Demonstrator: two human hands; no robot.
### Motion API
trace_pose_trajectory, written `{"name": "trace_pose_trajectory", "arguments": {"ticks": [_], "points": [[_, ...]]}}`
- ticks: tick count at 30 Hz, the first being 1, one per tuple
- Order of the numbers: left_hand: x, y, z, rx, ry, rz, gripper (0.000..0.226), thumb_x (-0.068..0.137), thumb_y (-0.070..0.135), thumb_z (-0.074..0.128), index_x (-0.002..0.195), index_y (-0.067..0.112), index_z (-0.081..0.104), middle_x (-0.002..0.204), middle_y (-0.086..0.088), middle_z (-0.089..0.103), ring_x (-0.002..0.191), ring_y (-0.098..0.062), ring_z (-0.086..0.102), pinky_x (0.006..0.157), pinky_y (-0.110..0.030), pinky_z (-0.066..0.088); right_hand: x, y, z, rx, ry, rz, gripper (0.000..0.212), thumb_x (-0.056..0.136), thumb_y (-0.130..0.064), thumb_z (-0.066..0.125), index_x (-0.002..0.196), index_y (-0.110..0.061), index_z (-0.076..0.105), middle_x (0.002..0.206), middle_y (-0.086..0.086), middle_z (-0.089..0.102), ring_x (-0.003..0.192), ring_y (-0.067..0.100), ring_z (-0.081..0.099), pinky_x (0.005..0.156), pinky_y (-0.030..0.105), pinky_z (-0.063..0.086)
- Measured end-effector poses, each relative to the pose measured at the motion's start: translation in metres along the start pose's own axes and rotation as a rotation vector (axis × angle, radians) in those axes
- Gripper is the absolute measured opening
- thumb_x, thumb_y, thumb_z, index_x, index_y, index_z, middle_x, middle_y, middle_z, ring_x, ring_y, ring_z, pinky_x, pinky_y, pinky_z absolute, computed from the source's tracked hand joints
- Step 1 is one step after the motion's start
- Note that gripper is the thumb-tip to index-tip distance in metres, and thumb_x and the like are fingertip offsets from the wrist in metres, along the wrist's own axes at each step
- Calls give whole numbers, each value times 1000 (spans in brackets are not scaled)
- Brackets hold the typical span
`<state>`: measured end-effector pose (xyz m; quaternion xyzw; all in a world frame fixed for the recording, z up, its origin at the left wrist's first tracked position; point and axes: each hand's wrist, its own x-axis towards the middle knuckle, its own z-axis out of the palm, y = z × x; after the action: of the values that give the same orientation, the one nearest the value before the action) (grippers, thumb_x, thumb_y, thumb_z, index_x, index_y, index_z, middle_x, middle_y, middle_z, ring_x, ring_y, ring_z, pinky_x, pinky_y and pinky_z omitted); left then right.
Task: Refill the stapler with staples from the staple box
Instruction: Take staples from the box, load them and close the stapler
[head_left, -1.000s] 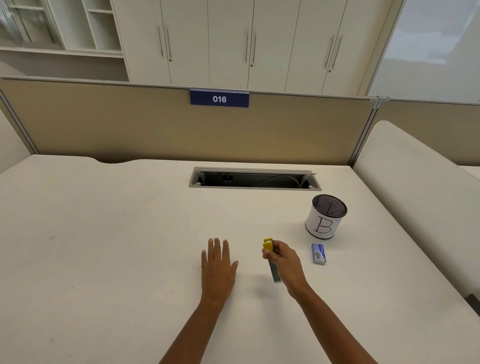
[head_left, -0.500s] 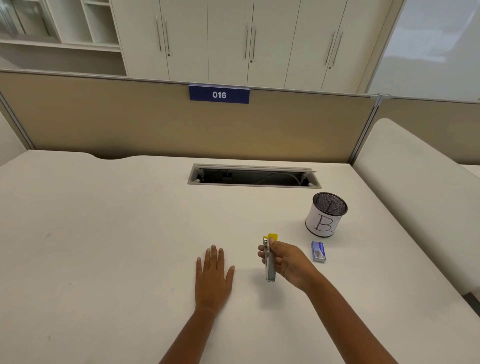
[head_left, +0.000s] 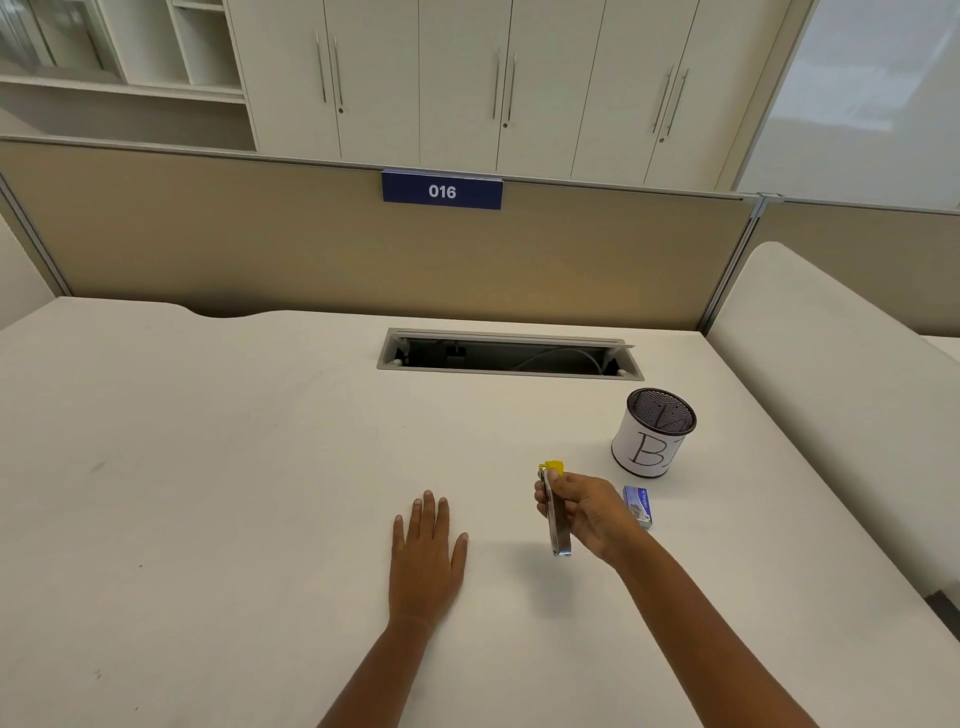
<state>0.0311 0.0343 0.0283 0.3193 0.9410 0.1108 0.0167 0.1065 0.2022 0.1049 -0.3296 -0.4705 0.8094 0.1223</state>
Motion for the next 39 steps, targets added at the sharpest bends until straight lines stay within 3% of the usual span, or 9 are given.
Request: {"name": "trace_pose_trajectory", "arguments": {"ticks": [6, 14, 18, 22, 25, 28, 32, 36, 39], "points": [[1, -1, 1, 1, 5, 23, 61, 89, 38, 23, 101, 5, 73, 109, -14, 72, 97, -25, 70, 76, -47, 56, -3, -13, -8, -166, -62, 66, 15, 89, -13, 56, 89, 0, 63, 83, 8, 62, 76, 18, 62, 65, 26, 56], [-2, -3, 1, -33, -72, 24, 69, 96, 35, 12, 100, 5, 73, 108, -13, 72, 97, -25, 71, 76, -46, 57, -7, -14, 1, -996, 232, -401, 29, 75, -15, 73, 98, 0, 63, 96, 12, 64, 90, 28, 59, 80, 31, 45], [-1, -4, 3, -4, -7, -18, 83, 96, 35, -4, 99, 6, 74, 107, -13, 73, 96, -24, 71, 73, -45, 57, -8, -15, 3, -1001, 238, -458, 25, 75, -12, 72, 96, -1, 63, 101, 18, 66, 84, 24, 55, 77, 30, 43], [0, -5, 2, -14, -63, 13, 55, 82, 35, 30, 97, 6, 75, 106, -13, 73, 94, -24, 72, 73, -45, 57, -9, -14, 1, -933, 231, -468, 27, 76, -8, 71, 101, 0, 63, 100, 13, 65, 87, 23, 57, 78, 27, 43], [3, -2, 1, -13, -23, 17, 53, 77, 33, 34, 100, 5, 74, 109, -14, 72, 97, -25, 71, 75, -46, 57, -10, -12, -1, -852, 250, -485, 23, 77, -6, 69, 99, -1, 64, 86, 1, 61, 78, 15, 56, 63, 3, 42], [6, -3, 8, -79, -10, 17, 51, 93, 31, 33, 137, 7, 43, 148, -17, 37, 136, -29, 38, 113, -47, 27, -8, -9, -4, -758, 258, -482, 15, 80, -3, 65, 95, 1, 66, 81, 0, 62, 73, 14, 56, 55, -2, 42], [9, -7, 20, -93, -3, 11, 56, 98, 37, 22, 148, 15, 10, 159, -7, 3, 147, -21, 3, 120, -36, -2, -2, -4, -9, -663, 286, -368, 16, 86, -5, 60, 96, 6, 63, 82, 13, 61, 74, 23, 55, 60, 22, 44], [8, -6, 17, -66, 28, 0, 54, 95, 32, 40, 143, 10, 31, 154, -13, 24, 143, -27, 25, 118, -42, 15, 5, 7, -15, -605, 349, -232, 21, 87, -10, 59, 93, 10, 62, 79, 15, 60, 72, 24, 58, 60, 27, 47], [6, -4, 12, -58, 75, 43, 45, 68, 28, 75, 106, 5, 71, 116, -16, 68, 104, -28, 68, 83, -48, 54, 8, 20, -17, -723, 372, -144, 24, 81, -21, 68, 73, -1, 57, 73, 11, 56, 67, 22, 53, 62, 28, 41]]}}
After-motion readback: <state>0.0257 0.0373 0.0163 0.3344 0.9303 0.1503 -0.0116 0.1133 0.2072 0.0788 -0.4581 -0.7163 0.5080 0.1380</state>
